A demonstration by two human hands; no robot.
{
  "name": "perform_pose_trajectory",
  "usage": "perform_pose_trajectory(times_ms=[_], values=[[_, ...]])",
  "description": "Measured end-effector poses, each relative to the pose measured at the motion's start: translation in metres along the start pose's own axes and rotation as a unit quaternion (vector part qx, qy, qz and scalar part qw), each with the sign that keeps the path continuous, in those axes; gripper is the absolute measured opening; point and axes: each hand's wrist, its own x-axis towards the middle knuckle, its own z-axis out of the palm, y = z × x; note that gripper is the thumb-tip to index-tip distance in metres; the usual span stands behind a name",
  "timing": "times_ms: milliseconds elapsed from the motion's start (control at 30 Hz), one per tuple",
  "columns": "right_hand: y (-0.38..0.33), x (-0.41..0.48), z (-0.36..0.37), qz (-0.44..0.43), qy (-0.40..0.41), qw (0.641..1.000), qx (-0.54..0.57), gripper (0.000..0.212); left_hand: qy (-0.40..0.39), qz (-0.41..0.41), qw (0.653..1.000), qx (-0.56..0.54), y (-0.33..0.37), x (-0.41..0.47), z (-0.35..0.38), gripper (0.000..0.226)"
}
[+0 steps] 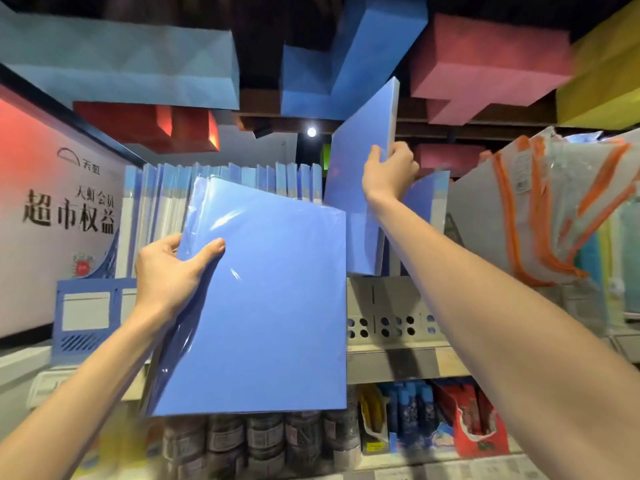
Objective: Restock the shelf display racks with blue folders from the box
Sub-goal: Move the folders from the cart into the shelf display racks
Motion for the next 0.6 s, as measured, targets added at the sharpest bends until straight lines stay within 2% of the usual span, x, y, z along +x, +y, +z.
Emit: perform_pose_trajectory(times_ms=[167, 233, 300, 333, 367, 467, 533, 600], values=[[0.009, -0.006, 0.016, -0.014, -0.040, 0.999, 0.026, 0.035, 0.001, 0.018, 1.000, 0.006, -0.002, 0.011, -0.017, 0.025], [0.010, -0.005, 0.013, -0.025, -0.093, 0.995, 0.006, 0.029, 0.003, 0.018, 1.000, 0.004, -0.004, 0.013, -0.022, 0.025], [0.017, -0.007, 0.008, -0.037, -0.169, 0.984, -0.044, 0.011, 0.006, 0.019, 1.000, -0.001, -0.005, 0.016, -0.024, 0.022], [0.021, -0.008, 0.005, -0.049, -0.191, 0.978, -0.072, 0.018, 0.005, 0.022, 1.000, -0.004, -0.005, 0.016, -0.025, 0.020], [0.023, -0.009, 0.003, -0.064, -0.193, 0.975, -0.094, 0.020, 0.002, 0.026, 1.000, -0.006, -0.005, 0.017, -0.025, 0.018], [0.025, -0.003, 0.002, -0.095, -0.119, 0.981, -0.120, 0.007, -0.001, 0.028, 1.000, -0.011, -0.004, 0.014, -0.021, 0.019], [0.022, 0.001, 0.006, -0.094, -0.090, 0.985, -0.111, 0.009, -0.001, 0.030, 1.000, -0.002, -0.003, 0.014, -0.020, 0.024], [0.022, 0.002, 0.014, -0.103, -0.082, 0.985, -0.114, 0.012, 0.000, 0.037, 0.999, -0.012, -0.008, 0.018, -0.020, 0.018]])
